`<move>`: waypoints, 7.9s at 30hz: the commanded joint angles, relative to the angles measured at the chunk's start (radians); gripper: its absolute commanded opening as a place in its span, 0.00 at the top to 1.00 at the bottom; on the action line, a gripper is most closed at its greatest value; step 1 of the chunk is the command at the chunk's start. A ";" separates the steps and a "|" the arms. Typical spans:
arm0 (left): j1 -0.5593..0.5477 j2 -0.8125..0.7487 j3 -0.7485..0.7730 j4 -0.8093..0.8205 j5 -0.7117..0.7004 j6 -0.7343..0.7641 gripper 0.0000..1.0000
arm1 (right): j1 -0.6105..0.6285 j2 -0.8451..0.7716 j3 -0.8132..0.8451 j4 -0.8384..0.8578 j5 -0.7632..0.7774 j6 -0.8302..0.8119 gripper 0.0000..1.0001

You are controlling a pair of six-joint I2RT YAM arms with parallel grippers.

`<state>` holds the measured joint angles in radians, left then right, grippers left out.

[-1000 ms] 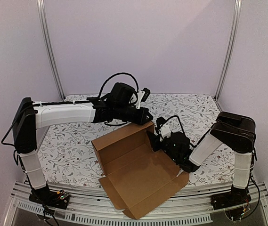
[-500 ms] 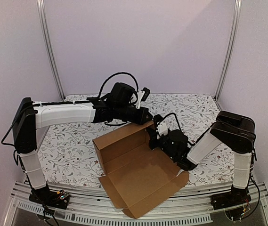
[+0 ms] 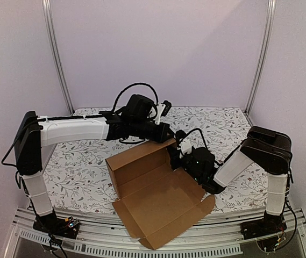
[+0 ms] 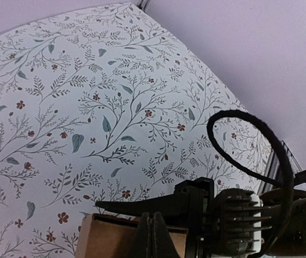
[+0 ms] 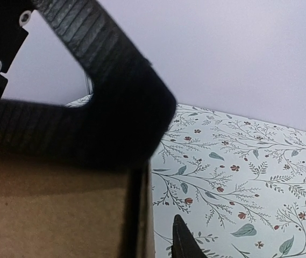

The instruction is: Fold the paper box

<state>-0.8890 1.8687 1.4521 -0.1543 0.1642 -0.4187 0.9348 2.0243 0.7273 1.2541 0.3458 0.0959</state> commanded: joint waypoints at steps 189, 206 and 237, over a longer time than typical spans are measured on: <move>0.074 -0.257 -0.162 -0.072 -0.129 0.065 0.96 | 0.012 -1.181 -0.113 -1.857 -0.281 0.520 1.00; 0.154 -0.377 -0.211 -0.165 -0.335 0.157 0.82 | 0.013 -0.975 0.391 -2.282 -0.226 0.265 1.00; 0.277 -0.017 -0.276 -0.021 -0.035 0.090 0.78 | 0.012 -0.870 0.591 -2.475 -0.190 0.222 0.94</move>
<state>-0.6186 1.8278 1.1950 -0.2050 0.0849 -0.3187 0.9497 1.1389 1.2766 -1.2140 0.1265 0.3340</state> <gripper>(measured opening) 0.232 0.041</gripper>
